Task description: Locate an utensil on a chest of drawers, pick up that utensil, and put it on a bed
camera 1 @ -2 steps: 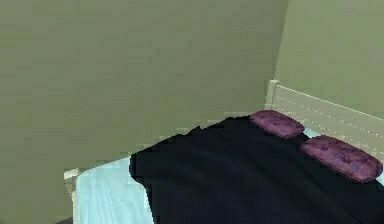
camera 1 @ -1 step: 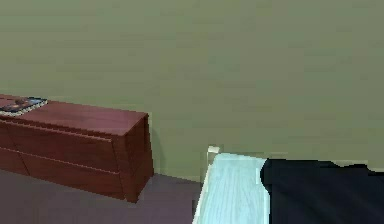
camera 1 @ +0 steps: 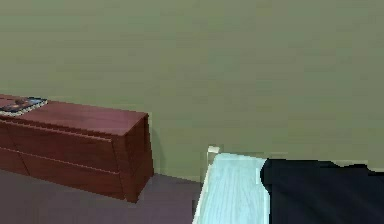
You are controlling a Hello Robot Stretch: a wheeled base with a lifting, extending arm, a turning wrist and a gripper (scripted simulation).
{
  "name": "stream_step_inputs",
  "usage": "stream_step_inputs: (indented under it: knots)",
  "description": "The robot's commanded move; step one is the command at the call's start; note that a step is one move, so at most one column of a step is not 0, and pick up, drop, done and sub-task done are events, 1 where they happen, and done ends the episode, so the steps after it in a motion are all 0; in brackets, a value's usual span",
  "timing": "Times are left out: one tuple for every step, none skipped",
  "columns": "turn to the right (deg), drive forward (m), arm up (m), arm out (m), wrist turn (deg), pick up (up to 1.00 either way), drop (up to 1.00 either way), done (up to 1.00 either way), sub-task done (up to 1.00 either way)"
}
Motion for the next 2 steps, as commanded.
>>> stream_step_inputs:
  knots:
    - [0.0, 0.00, 0.00, 0.00, -42.0, 0.00, 0.00, 0.00, 0.00]
    - [0.0, 0.00, -0.30, 0.00, 0.0, 0.00, 0.00, 0.00, 0.00]
